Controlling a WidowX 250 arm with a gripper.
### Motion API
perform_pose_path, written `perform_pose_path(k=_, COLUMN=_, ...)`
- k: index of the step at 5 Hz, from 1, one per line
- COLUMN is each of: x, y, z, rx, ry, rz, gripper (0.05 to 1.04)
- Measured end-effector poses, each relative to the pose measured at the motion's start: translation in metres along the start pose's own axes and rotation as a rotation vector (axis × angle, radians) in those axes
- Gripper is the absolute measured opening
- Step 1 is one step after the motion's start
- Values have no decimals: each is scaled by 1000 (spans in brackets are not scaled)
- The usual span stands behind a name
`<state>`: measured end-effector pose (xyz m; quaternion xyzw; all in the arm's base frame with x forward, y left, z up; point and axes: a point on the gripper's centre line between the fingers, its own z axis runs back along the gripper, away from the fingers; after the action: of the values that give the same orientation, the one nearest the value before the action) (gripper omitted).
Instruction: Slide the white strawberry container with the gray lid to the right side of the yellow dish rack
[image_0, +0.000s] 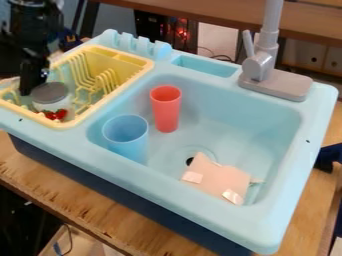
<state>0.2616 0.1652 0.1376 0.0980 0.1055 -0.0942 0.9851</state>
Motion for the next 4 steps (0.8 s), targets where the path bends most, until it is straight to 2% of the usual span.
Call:
perform_pose_path(k=1, x=2, y=-7, z=-3, rx=-10, ry=0, rz=-11, gripper=1000)
perform_pose_path(k=3, x=23, y=-28, z=7, rx=-23, ry=-56, rz=-74, gripper=1000)
perform_pose_path(k=4, x=26, y=-28, z=14, rx=34, ry=-39, rz=-77, gripper=1000)
